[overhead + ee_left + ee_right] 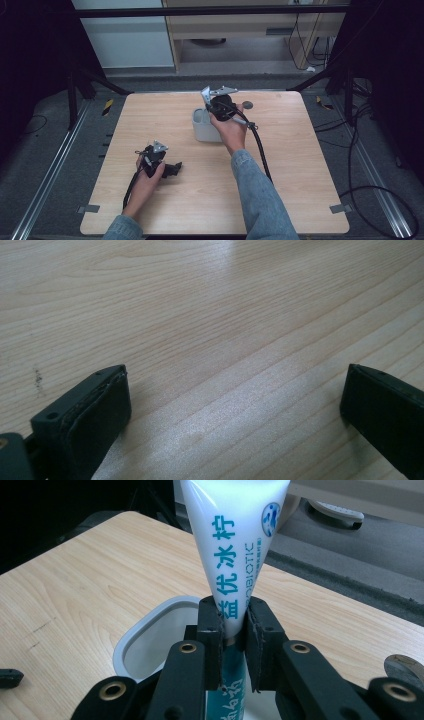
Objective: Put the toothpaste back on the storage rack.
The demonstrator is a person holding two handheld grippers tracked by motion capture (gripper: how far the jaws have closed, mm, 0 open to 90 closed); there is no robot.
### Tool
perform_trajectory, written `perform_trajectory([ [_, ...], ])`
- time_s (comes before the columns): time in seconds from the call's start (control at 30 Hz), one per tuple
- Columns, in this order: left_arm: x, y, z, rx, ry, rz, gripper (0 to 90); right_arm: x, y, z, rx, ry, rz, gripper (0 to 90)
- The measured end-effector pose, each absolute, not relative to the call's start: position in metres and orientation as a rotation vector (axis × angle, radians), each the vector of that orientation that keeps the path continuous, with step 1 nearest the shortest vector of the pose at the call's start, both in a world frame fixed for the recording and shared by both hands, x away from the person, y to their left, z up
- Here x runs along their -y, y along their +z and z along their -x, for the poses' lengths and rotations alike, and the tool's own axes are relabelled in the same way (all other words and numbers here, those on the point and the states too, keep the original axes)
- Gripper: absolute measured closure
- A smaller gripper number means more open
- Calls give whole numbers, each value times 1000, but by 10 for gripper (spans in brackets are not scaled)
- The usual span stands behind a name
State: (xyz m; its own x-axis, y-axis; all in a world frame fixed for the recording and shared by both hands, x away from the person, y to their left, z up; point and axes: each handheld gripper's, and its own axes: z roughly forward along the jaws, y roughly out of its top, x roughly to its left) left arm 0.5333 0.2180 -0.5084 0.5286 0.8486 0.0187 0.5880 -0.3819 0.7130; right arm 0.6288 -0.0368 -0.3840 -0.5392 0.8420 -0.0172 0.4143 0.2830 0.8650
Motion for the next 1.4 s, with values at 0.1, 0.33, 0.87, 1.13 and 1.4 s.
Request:
perform_trajectory([
  [0.1, -218, -508, -533, -1160, 509, -2110, 0, 35, -385, -629, -2089, 1170, -1117, 787],
  [0.33, -218, -508, -533, -1160, 509, -2110, 0, 34, -387, -628, -2107, 1148, -1113, 787],
  [0.87, -218, -508, -533, -1161, 509, -2108, 0, 34, -395, -628, -2131, 1122, -1122, 787],
  [1.13, -218, -508, -533, -1161, 509, -2109, 0, 36, -396, -628, -2134, 1121, -1130, 787],
  [1.4, -218, -508, -533, -1160, 509, -2110, 0, 35, -395, -630, -2148, 1108, -1132, 783],
])
